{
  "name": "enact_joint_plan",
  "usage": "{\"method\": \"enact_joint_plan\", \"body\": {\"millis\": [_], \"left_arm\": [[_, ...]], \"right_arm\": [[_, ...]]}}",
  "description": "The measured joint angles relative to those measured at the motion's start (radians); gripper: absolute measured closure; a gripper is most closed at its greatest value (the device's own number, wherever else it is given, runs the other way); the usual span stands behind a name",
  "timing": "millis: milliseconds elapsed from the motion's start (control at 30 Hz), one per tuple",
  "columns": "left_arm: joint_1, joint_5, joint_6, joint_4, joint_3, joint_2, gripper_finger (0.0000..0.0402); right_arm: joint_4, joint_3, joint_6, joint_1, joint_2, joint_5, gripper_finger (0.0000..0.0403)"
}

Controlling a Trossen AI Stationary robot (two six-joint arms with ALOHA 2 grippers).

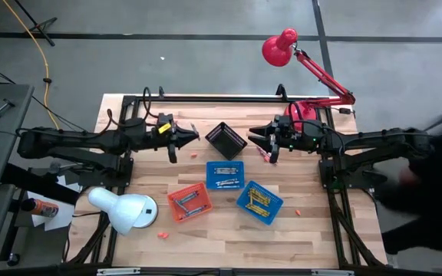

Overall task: Sort crayons
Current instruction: Put the white crayon into the left blue bin

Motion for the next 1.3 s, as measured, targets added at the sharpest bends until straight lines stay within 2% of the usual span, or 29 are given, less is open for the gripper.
{"method": "enact_joint_plan", "body": {"millis": [200,333,467,633,767,833,1033,1300], "left_arm": [[0.0,0.004,-0.001,0.002,0.0,0.006,0.04],[-0.006,0.075,-0.001,-0.019,0.006,0.103,0.0401],[-0.017,0.134,0.02,-0.082,0.108,0.251,0.0401],[-0.054,0.196,0.171,-0.266,0.29,0.453,0.0401],[-0.081,0.182,0.335,-0.505,0.434,0.607,0.0401],[-0.09,0.168,0.385,-0.572,0.486,0.675,0.0401],[-0.104,0.16,0.443,-0.625,0.555,0.813,0.039],[-0.104,0.16,0.437,-0.641,0.563,0.86,0.0375]], "right_arm": [[0.0,0.0,-0.001,0.0,0.0,0.0,0.0236],[0.0,0.0,-0.003,0.0,0.0,0.0,0.0236],[0.0,0.0,-0.003,0.0,0.0,0.0,0.0236],[-0.004,0.0,-0.023,0.0,0.0,0.0,0.0236],[-0.009,0.0,-0.03,0.0,0.0,0.0,0.0236],[-0.012,0.0,-0.03,0.0,0.0,0.0,0.0236],[-0.033,0.0,-0.03,0.0,0.0,0.0,0.0236],[-0.057,0.0,-0.03,0.0,0.0,0.0,0.0236]]}}
